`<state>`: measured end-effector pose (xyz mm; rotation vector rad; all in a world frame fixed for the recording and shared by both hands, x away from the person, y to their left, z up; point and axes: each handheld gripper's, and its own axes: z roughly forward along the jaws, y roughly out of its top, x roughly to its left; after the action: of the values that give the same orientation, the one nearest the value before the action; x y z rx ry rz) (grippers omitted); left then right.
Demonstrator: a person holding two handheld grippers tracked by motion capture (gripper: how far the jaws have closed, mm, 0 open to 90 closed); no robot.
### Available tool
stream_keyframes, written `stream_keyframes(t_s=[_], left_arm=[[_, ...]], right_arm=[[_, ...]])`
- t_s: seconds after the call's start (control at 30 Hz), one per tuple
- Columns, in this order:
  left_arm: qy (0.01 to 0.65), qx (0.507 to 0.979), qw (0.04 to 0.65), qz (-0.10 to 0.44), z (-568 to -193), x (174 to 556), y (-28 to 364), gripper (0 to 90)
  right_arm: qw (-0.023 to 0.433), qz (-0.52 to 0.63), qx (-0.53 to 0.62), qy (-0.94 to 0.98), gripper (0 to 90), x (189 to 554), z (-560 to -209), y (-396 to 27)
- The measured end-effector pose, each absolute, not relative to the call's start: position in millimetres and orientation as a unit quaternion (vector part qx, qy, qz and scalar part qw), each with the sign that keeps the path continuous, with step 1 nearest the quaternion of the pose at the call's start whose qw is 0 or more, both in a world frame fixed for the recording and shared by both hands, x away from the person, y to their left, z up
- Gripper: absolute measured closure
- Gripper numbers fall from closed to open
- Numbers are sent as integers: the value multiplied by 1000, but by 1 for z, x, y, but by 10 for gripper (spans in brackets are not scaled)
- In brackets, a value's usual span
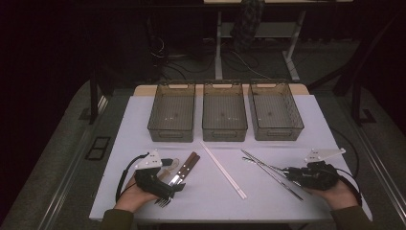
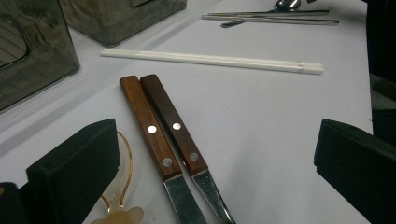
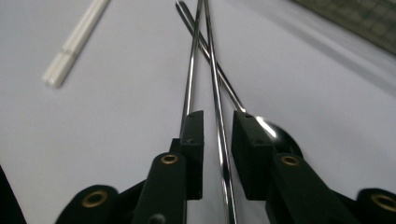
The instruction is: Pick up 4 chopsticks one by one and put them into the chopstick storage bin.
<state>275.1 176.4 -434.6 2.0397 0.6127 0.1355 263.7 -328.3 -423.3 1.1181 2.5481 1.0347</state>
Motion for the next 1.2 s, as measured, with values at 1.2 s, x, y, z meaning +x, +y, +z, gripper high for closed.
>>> stream_keyframes(t_s=[1.2], left_arm=[[248,839,482,53,-435,275,175,0]], right_arm=[[98,297,358,880,844,266,-441,-320]])
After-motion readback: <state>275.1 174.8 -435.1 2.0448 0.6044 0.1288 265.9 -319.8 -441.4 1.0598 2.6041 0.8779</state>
